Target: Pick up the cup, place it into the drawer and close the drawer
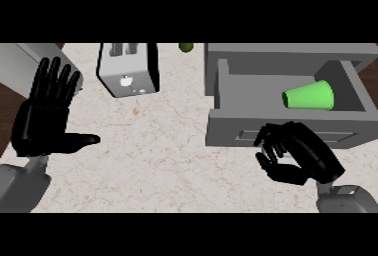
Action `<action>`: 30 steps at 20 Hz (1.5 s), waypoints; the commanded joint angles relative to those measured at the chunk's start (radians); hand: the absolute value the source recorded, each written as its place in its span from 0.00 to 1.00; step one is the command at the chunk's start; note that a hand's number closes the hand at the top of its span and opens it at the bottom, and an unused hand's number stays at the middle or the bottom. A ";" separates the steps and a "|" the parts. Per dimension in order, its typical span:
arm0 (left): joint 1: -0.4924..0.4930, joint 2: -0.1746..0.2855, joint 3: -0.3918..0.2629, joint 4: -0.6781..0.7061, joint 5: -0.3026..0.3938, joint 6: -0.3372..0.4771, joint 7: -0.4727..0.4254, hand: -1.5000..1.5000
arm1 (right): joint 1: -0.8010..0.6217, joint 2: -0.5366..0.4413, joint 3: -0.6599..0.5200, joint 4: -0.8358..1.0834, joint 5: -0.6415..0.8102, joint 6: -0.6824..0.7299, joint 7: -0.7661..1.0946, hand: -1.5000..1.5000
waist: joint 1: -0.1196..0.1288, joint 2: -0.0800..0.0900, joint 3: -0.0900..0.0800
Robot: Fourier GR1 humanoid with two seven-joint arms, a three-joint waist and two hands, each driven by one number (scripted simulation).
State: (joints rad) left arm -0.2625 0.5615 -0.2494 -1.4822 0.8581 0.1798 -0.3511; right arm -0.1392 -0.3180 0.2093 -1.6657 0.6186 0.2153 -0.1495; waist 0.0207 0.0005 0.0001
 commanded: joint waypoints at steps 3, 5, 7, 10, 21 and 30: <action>0.141 -0.006 0.043 -0.061 -0.035 -0.071 -0.042 0.00 | -0.097 0.048 0.008 0.297 0.118 -0.099 -0.087 0.00 | -0.005 0.001 0.000; 0.151 0.043 0.111 -0.038 0.001 -0.137 -0.009 0.00 | -0.147 0.047 0.018 0.338 0.153 -0.080 -0.069 0.00 | -0.006 0.001 0.000; 0.163 -0.001 0.088 -0.086 -0.012 -0.100 -0.002 0.00 | -0.243 0.106 0.038 0.441 0.200 -0.092 -0.020 0.00 | 0.000 0.001 0.000; 0.149 0.026 0.159 -0.001 0.001 -0.196 -0.007 0.00 | -0.273 0.126 0.016 0.632 0.227 -0.176 -0.121 0.00 | -0.003 0.004 0.000; 0.170 -0.018 0.221 0.069 -0.044 -0.299 -0.039 0.00 | -0.646 0.132 -0.177 1.158 0.161 -0.174 -0.291 0.00 | 0.006 0.008 0.001; 0.148 -0.058 0.193 0.088 -0.077 -0.322 -0.036 0.00 | -0.807 -0.002 -0.248 1.413 0.163 -0.150 -0.428 0.00 | 0.032 0.024 0.002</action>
State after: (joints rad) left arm -0.1054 0.5294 -0.0436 -1.4264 0.8088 -0.1272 -0.3656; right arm -0.8753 -0.2632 -0.0015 -0.3643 0.7811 0.0619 -0.5899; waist 0.0472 0.0037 -0.0030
